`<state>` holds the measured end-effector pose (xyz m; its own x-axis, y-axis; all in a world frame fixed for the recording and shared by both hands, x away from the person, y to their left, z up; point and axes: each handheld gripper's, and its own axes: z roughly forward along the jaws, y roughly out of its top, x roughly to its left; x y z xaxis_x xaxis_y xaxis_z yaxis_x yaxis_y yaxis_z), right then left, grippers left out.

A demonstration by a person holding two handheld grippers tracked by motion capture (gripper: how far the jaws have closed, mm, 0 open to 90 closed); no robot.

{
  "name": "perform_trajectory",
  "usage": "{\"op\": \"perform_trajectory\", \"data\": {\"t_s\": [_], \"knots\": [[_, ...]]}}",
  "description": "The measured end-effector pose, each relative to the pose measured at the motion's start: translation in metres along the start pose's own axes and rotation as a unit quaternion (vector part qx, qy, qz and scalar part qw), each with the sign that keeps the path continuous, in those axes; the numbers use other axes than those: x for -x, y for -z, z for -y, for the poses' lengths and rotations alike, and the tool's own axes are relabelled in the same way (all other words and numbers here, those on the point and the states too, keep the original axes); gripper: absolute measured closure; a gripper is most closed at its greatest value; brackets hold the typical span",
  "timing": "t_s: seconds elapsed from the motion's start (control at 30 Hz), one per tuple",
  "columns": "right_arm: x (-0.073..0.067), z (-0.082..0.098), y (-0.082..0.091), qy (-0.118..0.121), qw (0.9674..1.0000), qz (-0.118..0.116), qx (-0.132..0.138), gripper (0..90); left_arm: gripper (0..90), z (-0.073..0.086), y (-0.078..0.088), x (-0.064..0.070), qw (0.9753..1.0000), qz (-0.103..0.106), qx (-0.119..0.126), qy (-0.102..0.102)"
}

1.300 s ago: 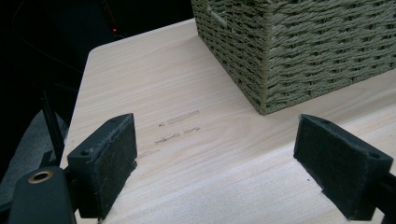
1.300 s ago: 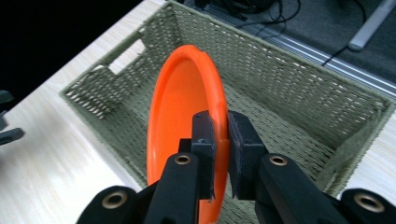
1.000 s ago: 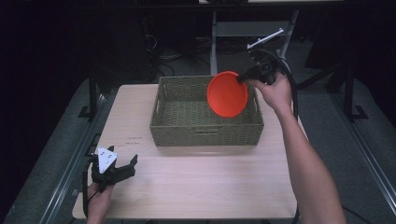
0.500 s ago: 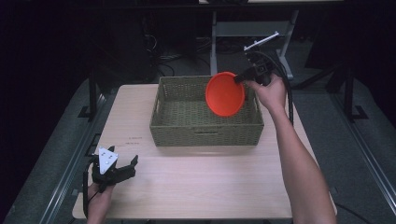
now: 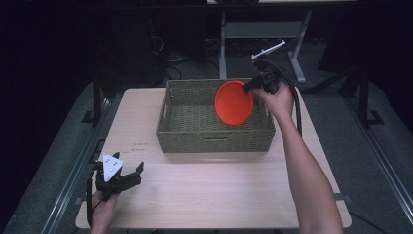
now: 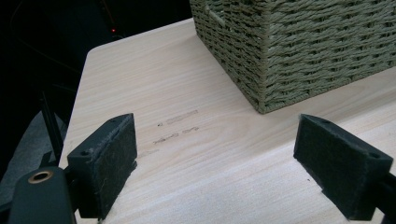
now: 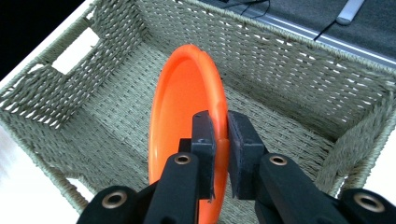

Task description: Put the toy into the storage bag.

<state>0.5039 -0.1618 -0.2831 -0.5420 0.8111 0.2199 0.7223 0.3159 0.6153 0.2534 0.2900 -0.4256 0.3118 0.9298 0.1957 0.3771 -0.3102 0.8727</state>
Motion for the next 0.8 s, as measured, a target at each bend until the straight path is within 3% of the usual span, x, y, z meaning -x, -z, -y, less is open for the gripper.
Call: {"op": "perform_trajectory", "data": {"t_s": [0.47, 0.8], "knots": [[-0.005, 0.003, -0.021, 0.009, 0.9997, 0.002, -0.022, 81.7, 12.8, 0.000, 0.000, 0.001, 1.0000, 0.001, 0.005, 0.004], [0.002, 0.017, -0.041, -0.003, 0.9990, -0.002, -0.045, 81.6, 12.8, 0.000, 0.000, 0.001, 1.0000, 0.000, 0.003, 0.002]]}}
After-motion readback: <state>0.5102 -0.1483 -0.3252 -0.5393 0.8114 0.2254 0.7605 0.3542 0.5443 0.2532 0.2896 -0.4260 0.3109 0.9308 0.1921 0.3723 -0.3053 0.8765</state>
